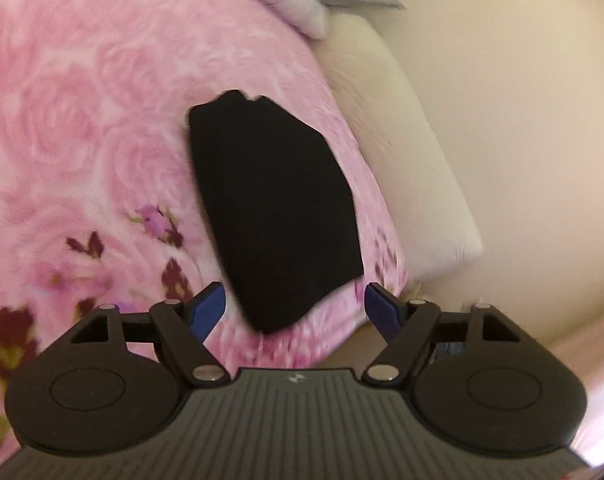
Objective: Fold clothes
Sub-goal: 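Lower both grippers onto the bundle and grasp its sides, then lift the black bundle with both grippers and carry it to the towel stack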
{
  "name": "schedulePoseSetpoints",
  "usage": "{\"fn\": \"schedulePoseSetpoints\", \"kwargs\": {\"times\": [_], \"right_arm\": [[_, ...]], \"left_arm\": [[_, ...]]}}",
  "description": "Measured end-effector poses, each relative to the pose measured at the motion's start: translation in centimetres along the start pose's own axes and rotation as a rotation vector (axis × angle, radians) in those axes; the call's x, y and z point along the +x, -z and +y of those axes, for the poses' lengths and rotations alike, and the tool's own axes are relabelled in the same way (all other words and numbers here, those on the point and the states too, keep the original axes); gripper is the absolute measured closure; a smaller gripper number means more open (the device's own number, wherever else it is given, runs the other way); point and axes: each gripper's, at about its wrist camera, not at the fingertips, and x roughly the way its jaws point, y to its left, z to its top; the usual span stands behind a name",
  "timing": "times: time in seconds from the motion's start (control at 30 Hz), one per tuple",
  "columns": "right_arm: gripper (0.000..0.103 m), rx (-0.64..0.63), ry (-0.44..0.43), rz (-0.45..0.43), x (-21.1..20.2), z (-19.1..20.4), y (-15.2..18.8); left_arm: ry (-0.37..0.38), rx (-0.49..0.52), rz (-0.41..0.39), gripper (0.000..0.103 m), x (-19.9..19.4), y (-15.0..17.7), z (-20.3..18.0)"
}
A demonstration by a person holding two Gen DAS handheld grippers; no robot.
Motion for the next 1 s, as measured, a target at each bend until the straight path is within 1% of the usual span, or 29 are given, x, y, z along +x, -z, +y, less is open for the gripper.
{"fn": "schedulePoseSetpoints", "kwargs": {"times": [0.07, 0.13, 0.2, 0.27, 0.3, 0.33, 0.37, 0.43, 0.47, 0.5, 0.53, 0.57, 0.6, 0.73, 0.83, 0.9, 0.97, 1.0], "right_arm": [[0.014, 0.066, -0.03, 0.007, 2.2, -1.3, -1.4], [0.015, 0.107, -0.033, 0.009, 4.2, -2.2, -2.9], [0.016, 0.118, -0.007, 0.011, 6.0, -2.9, -4.1], [0.017, 0.114, 0.041, 0.025, 7.7, -3.4, -5.1], [0.019, 0.113, 0.064, 0.033, 8.5, -3.6, -5.6], [0.023, 0.116, 0.082, 0.044, 9.3, -3.8, -5.9], [0.026, 0.122, 0.085, 0.053, 10.0, -4.0, -6.2], [0.027, 0.116, 0.07, 0.06, 11.1, -4.1, -6.7], [0.029, 0.106, 0.071, 0.061, 11.5, -4.0, -6.9], [0.032, 0.097, 0.071, 0.059, 11.9, -3.8, -7.1], [0.037, 0.106, 0.066, 0.061, 12.3, -3.9, -7.2], [0.041, 0.12, 0.059, 0.064, 12.8, -4.2, -7.3], [0.042, 0.134, 0.052, 0.066, 13.2, -4.4, -7.4], [0.042, 0.172, -0.025, 0.045, 13.8, -5.5, -7.7], [0.042, 0.149, -0.067, 0.032, 14.0, -5.7, -7.8], [0.042, 0.13, -0.074, 0.036, 14.6, -5.4, -8.2], [0.042, 0.117, -0.083, 0.041, 15.6, -5.0, -8.5], [0.045, 0.113, -0.083, 0.04, 16.0, -4.7, -8.7]], "left_arm": [[0.011, -0.065, -0.007, 0.03, 1.8, -1.4, 1.3], [0.0, -0.12, -0.013, 0.03, 3.6, -2.8, 2.5], [-0.017, -0.162, -0.01, 0.03, 5.1, -3.9, 3.5], [-0.017, -0.196, 0.001, 0.03, 6.6, -4.7, 4.3], [-0.022, -0.213, 0.008, 0.031, 7.3, -5.0, 4.7], [-0.029, -0.229, 0.014, 0.031, 8.0, -5.2, 5.0], [-0.036, -0.243, 0.019, 0.032, 8.7, -5.3, 5.3], [-0.04, -0.269, 0.021, 0.036, 9.7, -5.5, 5.9], [-0.039, -0.28, 0.018, 0.041, 10.1, -5.6, 6.2], [-0.037, -0.291, 0.014, 0.046, 10.5, -5.7, 6.4], [-0.032, -0.298, 0.01, 0.048, 10.9, -5.8, 6.6], [-0.024, -0.301, 0.005, 0.054, 11.2, -6.0, 6.7], [-0.018, -0.308, 0.001, 0.058, 11.5, -6.1, 6.8], [0.005, -0.338, -0.009, 0.058, 12.7, -6.6, 7.2], [0.019, -0.347, -0.003, 0.058, 13.5, -7.2, 7.0], [0.029, -0.353, 0.001, 0.056, 14.1, -7.6, 7.0], [0.038, -0.359, 0.006, 0.056, 14.6, -7.9, 6.9], [0.043, -0.362, 0.008, 0.056, 14.9, -8.1, 6.8]]}}
